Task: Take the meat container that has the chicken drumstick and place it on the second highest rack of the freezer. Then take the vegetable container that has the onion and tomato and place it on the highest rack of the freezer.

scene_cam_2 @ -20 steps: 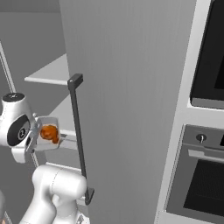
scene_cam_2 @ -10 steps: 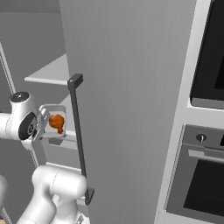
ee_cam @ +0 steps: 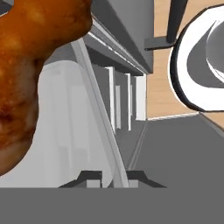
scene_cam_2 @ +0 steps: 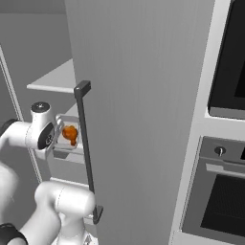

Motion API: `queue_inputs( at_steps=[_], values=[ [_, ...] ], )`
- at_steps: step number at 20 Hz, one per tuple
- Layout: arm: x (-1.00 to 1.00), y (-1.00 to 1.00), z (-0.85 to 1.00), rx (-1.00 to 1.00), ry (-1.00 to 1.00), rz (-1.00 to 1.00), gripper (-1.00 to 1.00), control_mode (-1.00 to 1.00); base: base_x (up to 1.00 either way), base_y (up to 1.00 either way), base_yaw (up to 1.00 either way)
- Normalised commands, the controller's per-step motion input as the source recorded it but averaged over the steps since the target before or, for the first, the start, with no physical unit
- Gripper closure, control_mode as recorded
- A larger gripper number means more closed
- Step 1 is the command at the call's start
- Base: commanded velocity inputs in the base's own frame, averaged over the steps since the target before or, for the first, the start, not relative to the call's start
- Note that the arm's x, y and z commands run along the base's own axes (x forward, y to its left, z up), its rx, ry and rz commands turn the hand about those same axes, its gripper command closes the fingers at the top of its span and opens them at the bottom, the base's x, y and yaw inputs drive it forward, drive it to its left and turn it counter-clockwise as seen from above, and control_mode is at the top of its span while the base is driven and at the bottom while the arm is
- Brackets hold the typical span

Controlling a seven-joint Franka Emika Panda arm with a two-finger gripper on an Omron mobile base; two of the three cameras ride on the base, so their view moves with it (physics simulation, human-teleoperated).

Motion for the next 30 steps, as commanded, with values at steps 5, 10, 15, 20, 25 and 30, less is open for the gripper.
queue_inputs(
  at_steps=[5, 10, 15, 20, 25, 30],
  values=[
    [0.62, 0.14, -0.12, 0.0, 0.0, -0.05, 1.0, -1.0, 0.0, 0.0, 0.0],
    [0.6, 0.0, -0.29, 0.0, 0.06, -0.08, 1.0, -1.0, 0.0, 0.0, 0.0],
    [0.42, 0.0, -0.37, 0.0, 0.05, -0.09, 1.0, -1.0, 0.0, 0.0, 0.0],
    [0.61, 0.03, -0.26, 0.0, 0.0, -0.06, 1.0, -1.0, 0.0, 0.0, 0.0],
    [0.72, 0.02, -0.28, 0.0, 0.0, -0.02, 1.0, -1.0, 0.0, 0.0, 0.0],
    [0.24, 0.23, -0.3, 0.0, 0.0, 0.0, 1.0, -1.0, 0.0, 0.0, 0.0]
  ],
)
